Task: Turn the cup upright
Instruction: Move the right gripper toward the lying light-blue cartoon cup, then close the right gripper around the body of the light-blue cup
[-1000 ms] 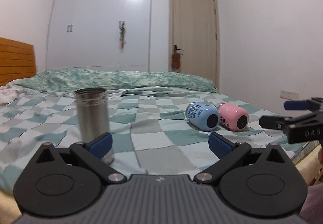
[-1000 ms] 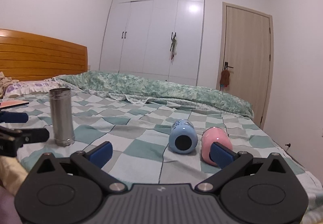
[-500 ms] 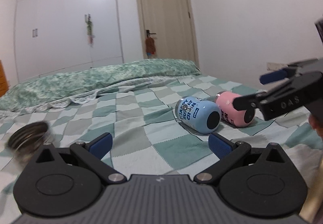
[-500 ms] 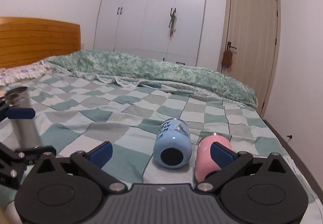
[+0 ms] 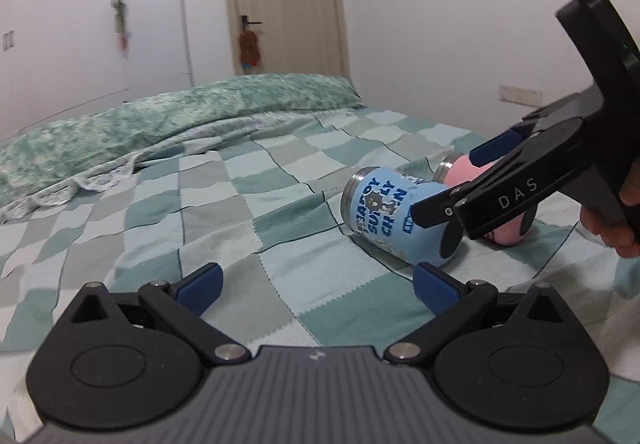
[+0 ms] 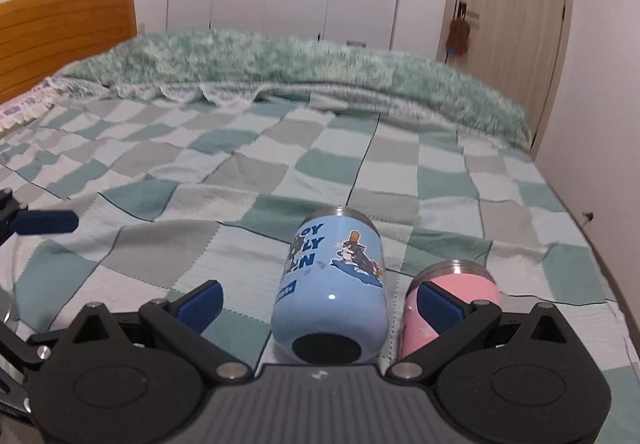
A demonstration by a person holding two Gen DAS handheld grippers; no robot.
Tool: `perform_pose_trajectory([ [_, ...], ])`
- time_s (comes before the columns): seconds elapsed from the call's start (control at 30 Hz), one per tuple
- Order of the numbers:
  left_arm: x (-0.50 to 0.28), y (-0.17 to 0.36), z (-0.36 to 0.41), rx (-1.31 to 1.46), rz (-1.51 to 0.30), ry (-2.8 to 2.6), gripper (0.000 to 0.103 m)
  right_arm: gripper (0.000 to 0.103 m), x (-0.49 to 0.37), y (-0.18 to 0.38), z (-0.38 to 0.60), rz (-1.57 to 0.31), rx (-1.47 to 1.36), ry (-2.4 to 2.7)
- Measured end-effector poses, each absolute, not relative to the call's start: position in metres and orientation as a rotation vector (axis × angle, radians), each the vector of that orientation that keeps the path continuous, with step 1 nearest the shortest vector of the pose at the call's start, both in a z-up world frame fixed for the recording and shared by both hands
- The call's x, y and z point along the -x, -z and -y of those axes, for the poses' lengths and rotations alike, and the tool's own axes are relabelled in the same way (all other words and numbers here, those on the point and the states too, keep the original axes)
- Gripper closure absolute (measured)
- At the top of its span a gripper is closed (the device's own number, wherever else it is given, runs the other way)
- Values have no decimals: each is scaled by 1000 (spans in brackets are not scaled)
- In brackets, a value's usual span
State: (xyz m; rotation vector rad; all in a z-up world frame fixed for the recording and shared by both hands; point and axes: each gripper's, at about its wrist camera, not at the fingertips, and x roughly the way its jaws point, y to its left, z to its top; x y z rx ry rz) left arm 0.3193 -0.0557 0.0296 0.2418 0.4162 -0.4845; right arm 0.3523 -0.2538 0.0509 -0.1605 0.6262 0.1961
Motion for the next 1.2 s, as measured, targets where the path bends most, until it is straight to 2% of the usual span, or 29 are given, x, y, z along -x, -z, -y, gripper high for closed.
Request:
perform_pose_trajectory([
  [0.17,-360,-24,54,-316,-430,536,0,0,-388,-43,249,-699,158,-180],
  [0.37,-395,-11,43,-275,-463,559,0,0,-416,-30,242,-772,162,-165],
  [0.67,-406,3,36,-259,-517,577,0,8,-440,-14,228,-872,221,-126],
  [0.77,-407,5,37,-268,-529,568,0,15,-449,-8,230,-919,208,-104],
  [0.8,-408,5,38,-270,-532,569,0,19,-450,-7,231,-921,217,-99],
  [1.2,-408,6,39,-287,-524,565,0,20,-437,-10,237,-890,158,-112],
])
